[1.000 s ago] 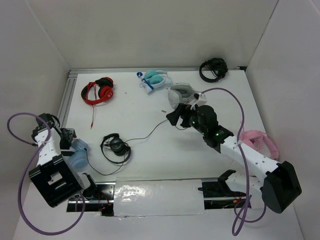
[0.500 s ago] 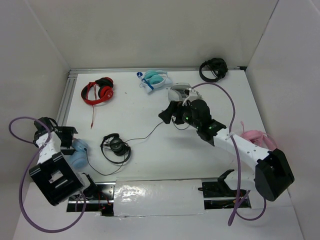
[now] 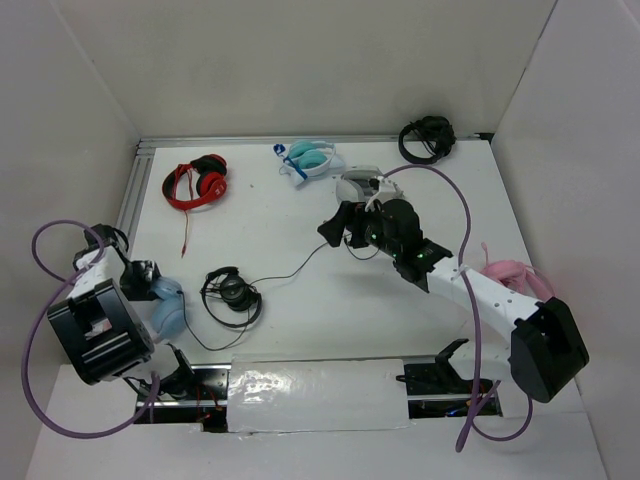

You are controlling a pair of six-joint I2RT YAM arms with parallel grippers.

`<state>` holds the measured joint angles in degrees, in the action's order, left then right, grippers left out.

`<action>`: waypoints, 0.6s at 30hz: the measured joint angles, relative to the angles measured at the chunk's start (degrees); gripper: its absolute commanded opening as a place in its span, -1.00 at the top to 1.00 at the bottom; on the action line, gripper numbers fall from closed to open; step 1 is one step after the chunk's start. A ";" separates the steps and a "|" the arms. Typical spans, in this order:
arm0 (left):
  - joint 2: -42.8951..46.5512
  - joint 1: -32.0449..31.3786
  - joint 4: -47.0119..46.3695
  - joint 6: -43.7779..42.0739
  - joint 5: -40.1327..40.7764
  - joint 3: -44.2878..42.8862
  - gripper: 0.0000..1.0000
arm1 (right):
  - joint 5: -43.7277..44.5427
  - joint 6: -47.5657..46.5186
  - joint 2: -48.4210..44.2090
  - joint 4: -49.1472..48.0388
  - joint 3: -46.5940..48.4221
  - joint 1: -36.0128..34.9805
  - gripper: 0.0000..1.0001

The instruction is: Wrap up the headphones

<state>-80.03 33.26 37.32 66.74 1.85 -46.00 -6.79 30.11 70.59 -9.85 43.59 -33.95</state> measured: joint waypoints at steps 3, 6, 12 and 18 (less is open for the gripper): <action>1.03 -0.61 1.29 -0.50 0.26 0.00 0.52 | 0.20 0.00 -0.37 0.02 -0.04 0.04 -0.99; 4.66 -1.88 2.67 -1.05 -0.28 0.02 0.74 | 0.35 0.00 -1.51 0.02 -0.13 0.09 -0.99; 16.61 -6.73 2.78 -6.80 -4.57 0.00 1.00 | 0.31 0.02 -5.16 -0.35 -2.01 0.09 -0.99; 28.33 -19.85 -2.29 -14.88 -13.92 0.00 1.00 | -1.66 -0.48 -8.22 0.48 -2.78 0.07 -0.99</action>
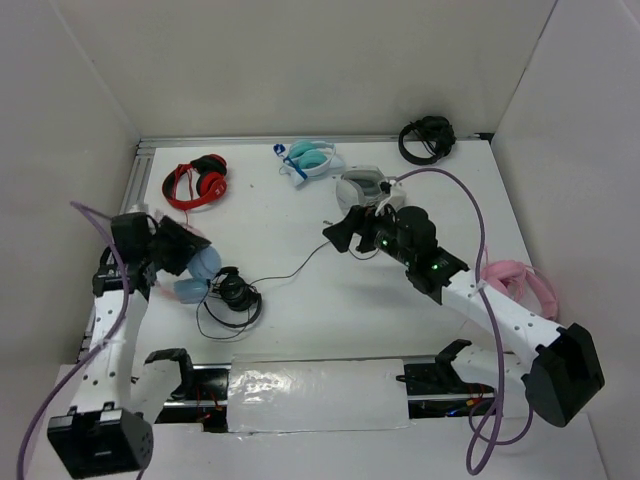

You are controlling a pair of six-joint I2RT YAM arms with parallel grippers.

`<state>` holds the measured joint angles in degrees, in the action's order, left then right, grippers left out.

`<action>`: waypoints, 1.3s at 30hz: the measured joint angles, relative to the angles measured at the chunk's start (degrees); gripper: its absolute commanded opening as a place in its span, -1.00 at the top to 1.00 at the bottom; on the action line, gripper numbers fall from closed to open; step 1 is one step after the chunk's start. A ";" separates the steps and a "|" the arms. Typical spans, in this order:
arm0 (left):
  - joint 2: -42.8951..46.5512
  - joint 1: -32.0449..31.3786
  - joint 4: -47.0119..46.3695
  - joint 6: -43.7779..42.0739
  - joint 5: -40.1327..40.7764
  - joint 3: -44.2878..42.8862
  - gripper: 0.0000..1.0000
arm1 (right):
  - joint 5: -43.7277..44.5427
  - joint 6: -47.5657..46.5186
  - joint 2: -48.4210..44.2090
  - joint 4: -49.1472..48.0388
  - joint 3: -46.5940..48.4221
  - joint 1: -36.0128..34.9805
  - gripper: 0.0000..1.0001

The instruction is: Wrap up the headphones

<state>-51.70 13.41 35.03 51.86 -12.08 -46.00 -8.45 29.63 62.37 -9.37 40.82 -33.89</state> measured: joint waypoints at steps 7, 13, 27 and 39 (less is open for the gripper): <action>1.25 -28.17 -6.97 -11.72 -7.21 -3.89 1.00 | 1.03 0.59 -2.38 3.32 0.31 -0.50 -0.99; -13.29 -55.91 -8.15 -17.64 6.45 -11.76 1.00 | 5.84 1.97 -2.49 11.08 5.88 -1.70 -0.99; -29.05 -70.18 -2.71 -20.15 25.53 -22.08 1.00 | 21.55 3.76 3.98 24.37 13.53 -8.20 -0.99; -22.25 -69.96 -6.43 -20.94 24.70 -14.56 1.00 | 11.23 4.24 6.82 19.34 12.76 -8.59 -0.98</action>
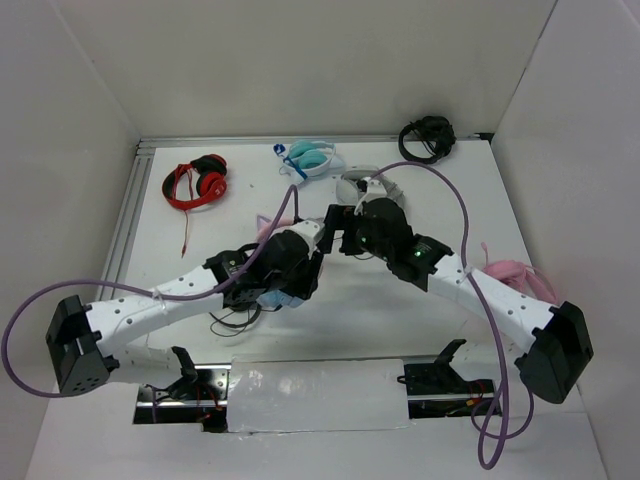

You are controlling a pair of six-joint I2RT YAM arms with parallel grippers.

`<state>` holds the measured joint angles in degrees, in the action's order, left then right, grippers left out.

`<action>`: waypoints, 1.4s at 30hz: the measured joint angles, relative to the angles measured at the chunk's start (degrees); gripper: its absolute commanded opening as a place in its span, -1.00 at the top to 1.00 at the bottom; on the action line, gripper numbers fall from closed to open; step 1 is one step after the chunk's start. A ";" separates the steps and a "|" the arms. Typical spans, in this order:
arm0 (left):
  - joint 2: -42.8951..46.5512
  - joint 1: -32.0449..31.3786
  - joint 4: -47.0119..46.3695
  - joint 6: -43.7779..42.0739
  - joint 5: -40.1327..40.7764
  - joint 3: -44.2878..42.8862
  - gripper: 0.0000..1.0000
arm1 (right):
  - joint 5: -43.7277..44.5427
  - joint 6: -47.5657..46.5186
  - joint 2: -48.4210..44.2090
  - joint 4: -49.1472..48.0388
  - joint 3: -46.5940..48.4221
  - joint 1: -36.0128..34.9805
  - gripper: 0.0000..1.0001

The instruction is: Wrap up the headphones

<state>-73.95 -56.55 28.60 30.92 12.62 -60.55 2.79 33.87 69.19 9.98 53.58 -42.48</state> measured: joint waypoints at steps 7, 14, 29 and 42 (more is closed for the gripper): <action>5.68 0.33 -7.17 -2.43 -3.96 0.81 1.00 | -1.68 1.92 -4.94 -0.94 -5.62 1.01 -0.98; 8.57 3.28 -10.16 -2.43 -6.51 2.56 1.00 | -2.86 2.29 -15.85 -4.66 -7.96 2.38 -0.98; 5.49 -0.46 -8.26 -1.90 -4.94 0.96 1.00 | -5.22 3.87 -2.64 -7.04 -5.49 -0.22 0.49; 1.51 -1.18 -1.05 4.50 1.73 -7.23 -0.99 | 2.49 -0.83 -4.50 -1.11 -1.77 -1.64 1.00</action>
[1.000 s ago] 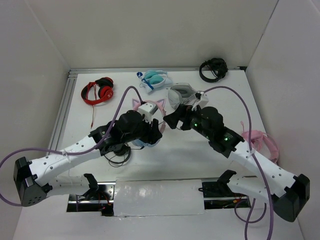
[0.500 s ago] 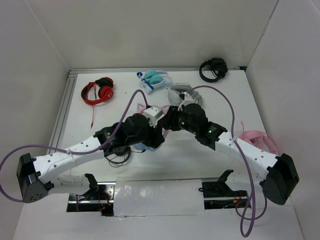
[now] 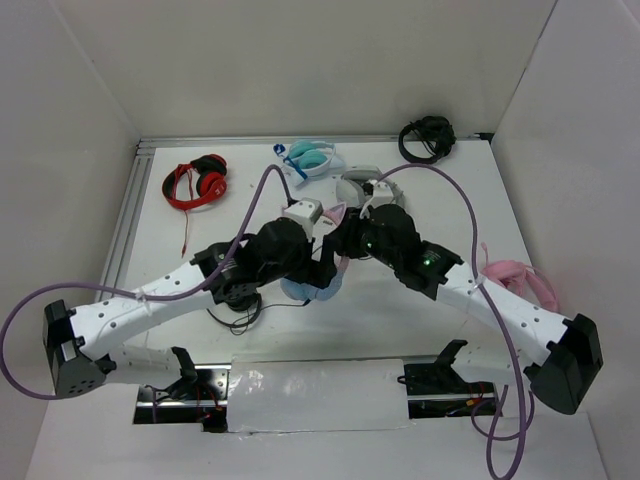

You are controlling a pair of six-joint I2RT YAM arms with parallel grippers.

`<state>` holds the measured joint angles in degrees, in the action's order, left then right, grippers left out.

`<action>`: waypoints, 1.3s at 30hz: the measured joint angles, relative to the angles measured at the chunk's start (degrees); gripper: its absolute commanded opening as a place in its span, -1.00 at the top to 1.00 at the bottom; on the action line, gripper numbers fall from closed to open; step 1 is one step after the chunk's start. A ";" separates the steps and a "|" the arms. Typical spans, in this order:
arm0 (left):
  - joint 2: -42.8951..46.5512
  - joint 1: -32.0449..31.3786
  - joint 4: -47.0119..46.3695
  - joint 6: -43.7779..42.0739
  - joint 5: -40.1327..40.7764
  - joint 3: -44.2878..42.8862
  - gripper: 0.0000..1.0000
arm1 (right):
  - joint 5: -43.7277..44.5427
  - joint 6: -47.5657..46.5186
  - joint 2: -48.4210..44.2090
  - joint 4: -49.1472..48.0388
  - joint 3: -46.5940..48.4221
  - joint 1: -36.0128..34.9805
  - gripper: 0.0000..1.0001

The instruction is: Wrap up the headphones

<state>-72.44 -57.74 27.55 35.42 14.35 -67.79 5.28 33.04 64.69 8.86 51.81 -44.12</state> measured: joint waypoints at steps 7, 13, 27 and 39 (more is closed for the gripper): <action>10.71 8.39 5.86 3.19 0.17 2.73 -0.99 | -3.91 -8.81 -3.63 4.02 -0.22 4.33 1.00; 23.02 21.92 1.90 -3.15 -9.27 10.99 -0.99 | -22.45 -23.32 -5.29 7.45 0.57 9.49 1.00; 14.49 22.95 -7.06 -20.11 -31.06 13.05 -0.99 | -44.00 -41.57 4.44 18.14 7.93 10.03 1.00; 12.24 20.31 -11.32 -21.55 -37.35 14.82 0.24 | -46.90 -42.38 4.76 18.53 10.99 10.64 1.00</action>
<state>-60.20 -37.43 16.23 13.87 -23.00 -52.97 -41.63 -9.34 69.45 27.40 62.81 -33.47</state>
